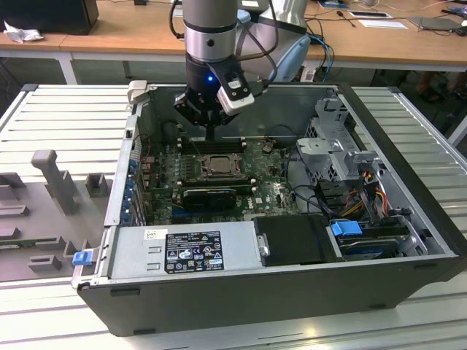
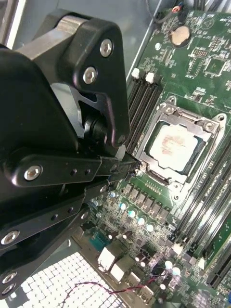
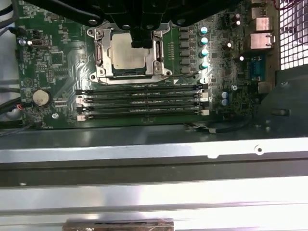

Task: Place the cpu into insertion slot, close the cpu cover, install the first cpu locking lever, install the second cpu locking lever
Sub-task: 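Install the first cpu locking lever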

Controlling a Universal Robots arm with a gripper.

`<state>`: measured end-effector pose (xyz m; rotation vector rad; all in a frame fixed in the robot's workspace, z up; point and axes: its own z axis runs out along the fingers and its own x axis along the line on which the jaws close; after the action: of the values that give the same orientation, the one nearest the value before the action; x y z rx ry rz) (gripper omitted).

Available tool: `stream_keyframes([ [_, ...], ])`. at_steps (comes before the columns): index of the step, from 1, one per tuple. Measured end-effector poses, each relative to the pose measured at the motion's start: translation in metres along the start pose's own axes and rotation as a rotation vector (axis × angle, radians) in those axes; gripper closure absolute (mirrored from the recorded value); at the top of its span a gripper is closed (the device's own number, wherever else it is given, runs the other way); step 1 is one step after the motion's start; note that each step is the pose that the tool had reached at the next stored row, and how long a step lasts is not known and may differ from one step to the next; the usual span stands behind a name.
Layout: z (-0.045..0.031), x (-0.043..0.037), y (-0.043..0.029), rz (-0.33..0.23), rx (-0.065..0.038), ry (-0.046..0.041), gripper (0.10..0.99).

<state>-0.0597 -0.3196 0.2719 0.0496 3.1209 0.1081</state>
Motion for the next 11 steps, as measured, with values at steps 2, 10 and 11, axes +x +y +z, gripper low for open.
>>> stream_keyframes([
  [2, 0.0034, 0.0027, -0.0003, -0.017, -0.002, 0.0012, 0.980],
  [10, 0.0061, 0.0333, -0.0008, -0.019, -0.003, 0.0013, 0.980],
  [11, 0.0065, 0.0356, -0.0007, -0.019, -0.003, 0.0013, 0.980],
])
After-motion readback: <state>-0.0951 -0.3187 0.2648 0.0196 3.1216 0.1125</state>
